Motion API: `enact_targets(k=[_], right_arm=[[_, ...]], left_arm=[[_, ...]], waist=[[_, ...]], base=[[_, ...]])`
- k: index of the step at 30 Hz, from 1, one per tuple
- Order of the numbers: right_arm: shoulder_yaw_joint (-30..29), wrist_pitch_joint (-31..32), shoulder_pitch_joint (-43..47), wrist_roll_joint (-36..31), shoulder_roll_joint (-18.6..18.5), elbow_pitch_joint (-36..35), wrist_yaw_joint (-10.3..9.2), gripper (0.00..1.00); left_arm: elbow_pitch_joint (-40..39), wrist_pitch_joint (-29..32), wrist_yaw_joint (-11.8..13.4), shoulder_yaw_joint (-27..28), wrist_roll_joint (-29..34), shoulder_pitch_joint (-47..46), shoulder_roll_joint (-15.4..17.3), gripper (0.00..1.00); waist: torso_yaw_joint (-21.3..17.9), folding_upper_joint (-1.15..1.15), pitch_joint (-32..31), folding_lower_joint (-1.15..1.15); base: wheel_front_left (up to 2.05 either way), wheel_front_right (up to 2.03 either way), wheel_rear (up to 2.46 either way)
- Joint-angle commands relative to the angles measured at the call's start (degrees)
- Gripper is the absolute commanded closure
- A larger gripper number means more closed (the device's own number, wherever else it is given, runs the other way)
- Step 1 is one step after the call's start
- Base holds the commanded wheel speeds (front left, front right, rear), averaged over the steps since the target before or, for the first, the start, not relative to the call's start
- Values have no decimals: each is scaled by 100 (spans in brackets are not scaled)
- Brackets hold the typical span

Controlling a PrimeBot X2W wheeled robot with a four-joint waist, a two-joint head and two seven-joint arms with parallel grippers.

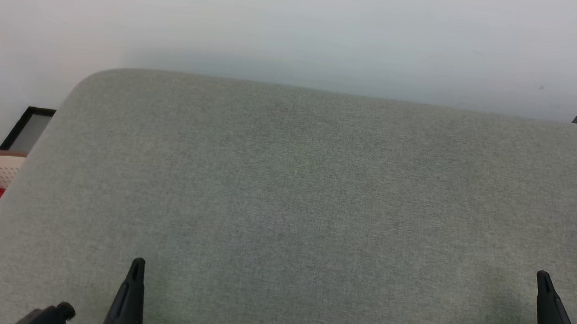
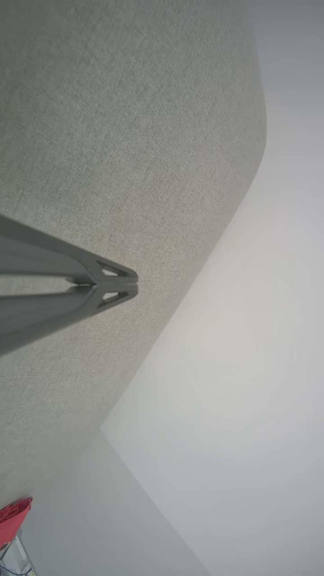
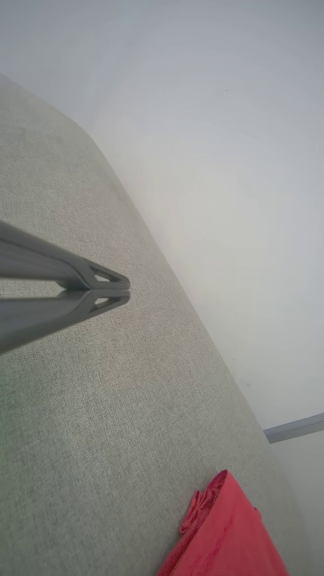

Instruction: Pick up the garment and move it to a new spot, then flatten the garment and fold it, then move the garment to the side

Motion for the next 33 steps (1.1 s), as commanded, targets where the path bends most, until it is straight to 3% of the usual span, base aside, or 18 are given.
enact_targets(k=[1,33], right_arm=[[-24,45,-146,224,-16,-41,-2,100],[-73,595,-529,2180,222,273,-3,100]], left_arm=[[-24,31,-4,24,-245,-142,24,100],[433,589,-10,136,-2488,-651,-54,100]], waist=[[-7,0,-4,0],[-131,0,-61,0]], base=[[0,0,0],[0,0,0]])
